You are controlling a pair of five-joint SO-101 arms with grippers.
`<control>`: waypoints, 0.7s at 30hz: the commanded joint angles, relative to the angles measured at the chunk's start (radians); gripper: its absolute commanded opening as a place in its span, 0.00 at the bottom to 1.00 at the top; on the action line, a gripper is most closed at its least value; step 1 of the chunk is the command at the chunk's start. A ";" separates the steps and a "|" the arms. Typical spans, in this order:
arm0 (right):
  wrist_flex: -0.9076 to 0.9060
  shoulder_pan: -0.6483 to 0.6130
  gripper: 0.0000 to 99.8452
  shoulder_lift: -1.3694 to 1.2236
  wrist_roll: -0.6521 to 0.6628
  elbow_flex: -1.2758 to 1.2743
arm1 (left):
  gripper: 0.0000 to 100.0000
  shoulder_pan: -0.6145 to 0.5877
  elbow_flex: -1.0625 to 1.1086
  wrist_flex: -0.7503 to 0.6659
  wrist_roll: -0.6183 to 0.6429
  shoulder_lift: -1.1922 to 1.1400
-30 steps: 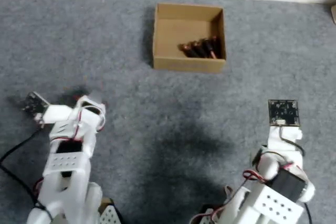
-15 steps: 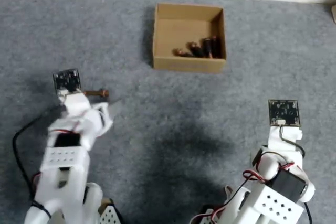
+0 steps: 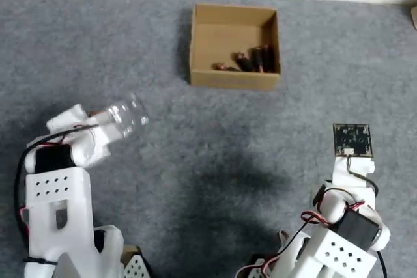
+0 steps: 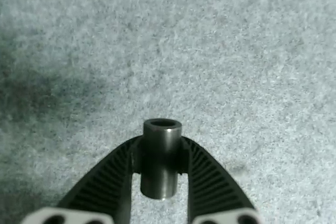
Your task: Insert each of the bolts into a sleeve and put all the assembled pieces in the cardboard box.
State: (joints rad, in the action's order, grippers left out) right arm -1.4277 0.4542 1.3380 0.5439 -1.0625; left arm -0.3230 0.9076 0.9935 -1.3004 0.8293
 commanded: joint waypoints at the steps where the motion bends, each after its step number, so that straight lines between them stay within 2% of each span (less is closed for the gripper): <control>1: 0.018 0.002 0.00 0.008 -0.009 0.002 | 0.30 0.013 -0.091 0.098 -0.408 -0.033; 3: 0.018 0.002 0.00 0.008 -0.009 0.002 | 0.30 0.012 -0.150 0.155 -0.486 -0.093; 6: 0.025 0.002 0.00 0.008 -0.008 0.002 | 0.30 0.018 -0.255 0.161 -0.488 -0.229; 12: 0.079 -0.004 0.00 0.007 -0.008 -0.051 | 0.31 0.044 -0.529 0.169 -0.437 -0.628; 15: 0.113 -0.048 0.00 0.007 -0.008 -0.117 | 0.31 0.059 -0.677 0.173 -0.399 -0.803; 21: 0.182 -0.062 0.00 0.008 -0.057 -0.182 | 0.31 0.127 -0.898 0.262 -0.367 -1.052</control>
State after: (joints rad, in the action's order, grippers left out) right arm -1.3004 0.4081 1.3380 0.5194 -1.2451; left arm -0.2463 0.1435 1.2129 -1.3663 -0.1496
